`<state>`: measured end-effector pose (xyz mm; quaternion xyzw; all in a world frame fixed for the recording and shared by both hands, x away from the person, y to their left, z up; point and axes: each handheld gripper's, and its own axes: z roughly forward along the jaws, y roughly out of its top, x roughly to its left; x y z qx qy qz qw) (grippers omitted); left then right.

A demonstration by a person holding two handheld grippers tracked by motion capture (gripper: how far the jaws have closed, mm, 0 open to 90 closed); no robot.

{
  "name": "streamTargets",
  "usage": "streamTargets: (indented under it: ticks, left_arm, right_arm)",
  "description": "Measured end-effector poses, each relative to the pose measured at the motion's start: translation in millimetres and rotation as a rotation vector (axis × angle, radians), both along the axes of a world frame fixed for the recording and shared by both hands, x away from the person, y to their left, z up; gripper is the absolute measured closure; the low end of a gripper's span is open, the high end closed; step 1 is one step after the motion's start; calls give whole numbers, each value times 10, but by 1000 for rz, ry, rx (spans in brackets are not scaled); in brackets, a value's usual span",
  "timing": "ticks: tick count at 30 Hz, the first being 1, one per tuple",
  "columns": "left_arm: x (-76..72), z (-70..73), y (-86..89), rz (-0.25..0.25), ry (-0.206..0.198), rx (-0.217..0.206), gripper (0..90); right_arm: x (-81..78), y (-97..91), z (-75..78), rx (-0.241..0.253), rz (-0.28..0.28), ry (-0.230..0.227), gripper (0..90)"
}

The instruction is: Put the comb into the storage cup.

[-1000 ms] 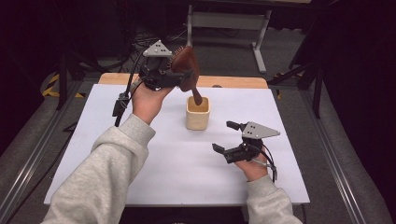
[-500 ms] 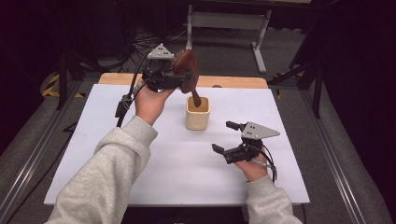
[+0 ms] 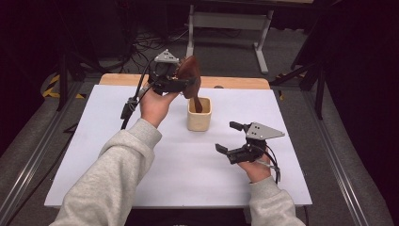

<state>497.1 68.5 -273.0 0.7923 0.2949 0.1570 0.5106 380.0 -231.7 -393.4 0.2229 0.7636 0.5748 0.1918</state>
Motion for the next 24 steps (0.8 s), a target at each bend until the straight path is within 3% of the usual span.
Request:
streamTargets:
  ticks: [6,24]
  left_arm:
    - [28,-110,-25,-1,37,-14,543]
    - [51,-288,-67,7,72,-3,541]
  right_arm:
    - [1,0,-1,-1,-3,0,30]
    - [-8,17,4,-1,6,-6,30]
